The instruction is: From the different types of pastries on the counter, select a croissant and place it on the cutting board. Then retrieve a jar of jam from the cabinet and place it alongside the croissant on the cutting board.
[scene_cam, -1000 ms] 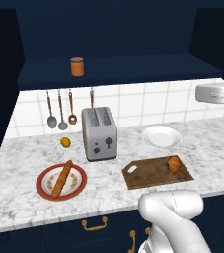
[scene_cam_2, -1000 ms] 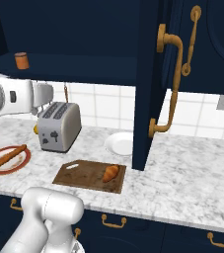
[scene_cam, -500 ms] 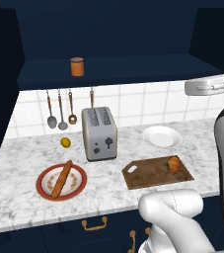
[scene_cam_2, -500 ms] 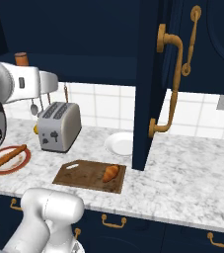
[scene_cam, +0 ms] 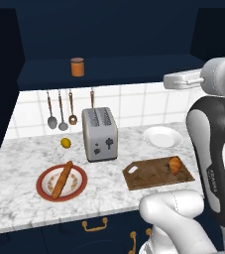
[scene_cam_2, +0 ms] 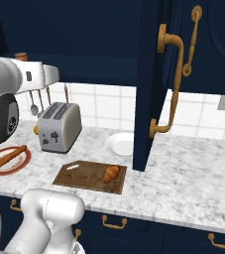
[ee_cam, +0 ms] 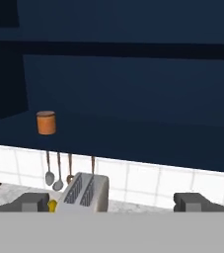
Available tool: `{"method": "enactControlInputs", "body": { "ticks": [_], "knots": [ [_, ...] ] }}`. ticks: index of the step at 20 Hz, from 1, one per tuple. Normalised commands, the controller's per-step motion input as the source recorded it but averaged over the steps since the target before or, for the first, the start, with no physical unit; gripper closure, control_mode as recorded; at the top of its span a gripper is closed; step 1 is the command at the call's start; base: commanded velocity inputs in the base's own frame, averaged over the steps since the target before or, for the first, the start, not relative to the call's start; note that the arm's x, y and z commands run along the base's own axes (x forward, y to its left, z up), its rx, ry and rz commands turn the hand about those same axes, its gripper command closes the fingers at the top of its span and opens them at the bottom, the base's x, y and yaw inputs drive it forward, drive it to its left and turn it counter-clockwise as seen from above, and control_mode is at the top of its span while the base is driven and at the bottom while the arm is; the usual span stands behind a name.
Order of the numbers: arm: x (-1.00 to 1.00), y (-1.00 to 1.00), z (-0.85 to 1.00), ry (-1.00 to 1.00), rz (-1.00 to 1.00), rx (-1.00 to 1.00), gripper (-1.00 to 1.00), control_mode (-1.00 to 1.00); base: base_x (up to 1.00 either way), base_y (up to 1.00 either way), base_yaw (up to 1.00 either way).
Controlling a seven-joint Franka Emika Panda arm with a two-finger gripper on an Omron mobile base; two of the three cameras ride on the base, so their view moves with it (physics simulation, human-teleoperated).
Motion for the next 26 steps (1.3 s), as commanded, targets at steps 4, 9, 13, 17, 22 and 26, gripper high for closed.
{"method": "enactControlInputs", "body": {
  "ticks": [4, 9, 13, 17, 22, 26],
  "knots": [
    [0.06, 0.17, 0.43, 0.03, 0.08, 0.0, -1.0, -1.0, 0.0, 0.0, 0.0],
    [0.27, 0.27, -0.03, 0.07, 0.11, 0.0, -1.0, -1.0, 0.0, 0.0, 0.0],
    [0.5, 0.2, -0.09, 0.01, 0.06, 0.0, -1.0, -1.0, 0.0, 0.0, 0.0],
    [0.34, 0.2, -0.03, 0.0, 0.07, 0.0, -1.0, -1.0, 0.0, 0.0, 0.0],
    [0.22, 0.27, -0.04, 0.0, 0.07, 0.0, -1.0, -1.0, 0.0, 0.0, 0.0],
    [0.28, 0.25, -0.08, 0.0, 0.02, 0.0, -1.0, -1.0, 0.0, 0.0, 0.0]
  ]
}}
